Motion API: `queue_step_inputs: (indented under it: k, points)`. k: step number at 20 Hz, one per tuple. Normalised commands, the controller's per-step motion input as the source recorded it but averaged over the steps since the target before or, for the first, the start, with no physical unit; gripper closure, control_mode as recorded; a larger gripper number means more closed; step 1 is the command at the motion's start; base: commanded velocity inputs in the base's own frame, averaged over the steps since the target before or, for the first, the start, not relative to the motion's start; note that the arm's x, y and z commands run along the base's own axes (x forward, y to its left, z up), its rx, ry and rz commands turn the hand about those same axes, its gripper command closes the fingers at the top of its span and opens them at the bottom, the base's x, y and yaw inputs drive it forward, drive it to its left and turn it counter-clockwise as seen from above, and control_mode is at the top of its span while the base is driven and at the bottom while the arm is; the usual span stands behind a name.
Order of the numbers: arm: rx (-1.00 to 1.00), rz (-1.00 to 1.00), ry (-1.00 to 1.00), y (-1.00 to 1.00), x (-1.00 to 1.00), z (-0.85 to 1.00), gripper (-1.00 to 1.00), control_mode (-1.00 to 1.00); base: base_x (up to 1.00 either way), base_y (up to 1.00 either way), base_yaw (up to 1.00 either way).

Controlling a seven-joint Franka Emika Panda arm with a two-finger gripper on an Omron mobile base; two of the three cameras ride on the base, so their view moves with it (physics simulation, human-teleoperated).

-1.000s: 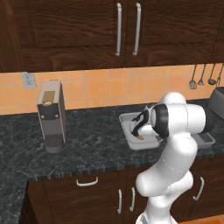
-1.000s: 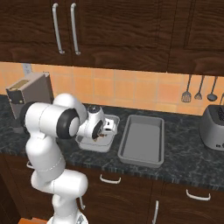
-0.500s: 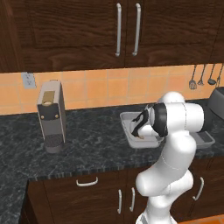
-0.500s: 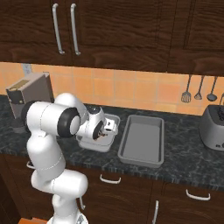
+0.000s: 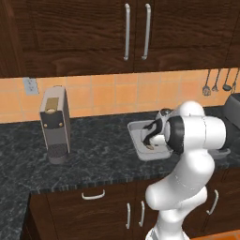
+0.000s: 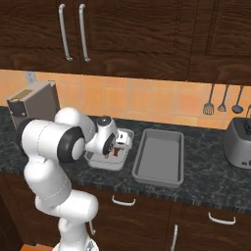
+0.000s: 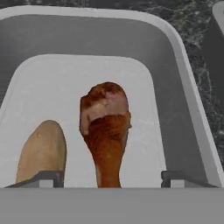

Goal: Place one sweet potato and one chicken drumstick in each tupperware on the nearby counter, to pack two identical lunches.

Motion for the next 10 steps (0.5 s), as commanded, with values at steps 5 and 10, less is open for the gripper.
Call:
queue_step_inputs:
  k: [5, 10]
  points:
    - [0.0, 0.0, -0.02, 0.08, -0.4, 0.68, -1.0, -1.0, 0.0, 0.0, 0.0]
    - [0.0, 0.0, -0.02, 0.13, -0.43, 0.77, -1.0, -1.0, 0.0, 0.0, 0.0]
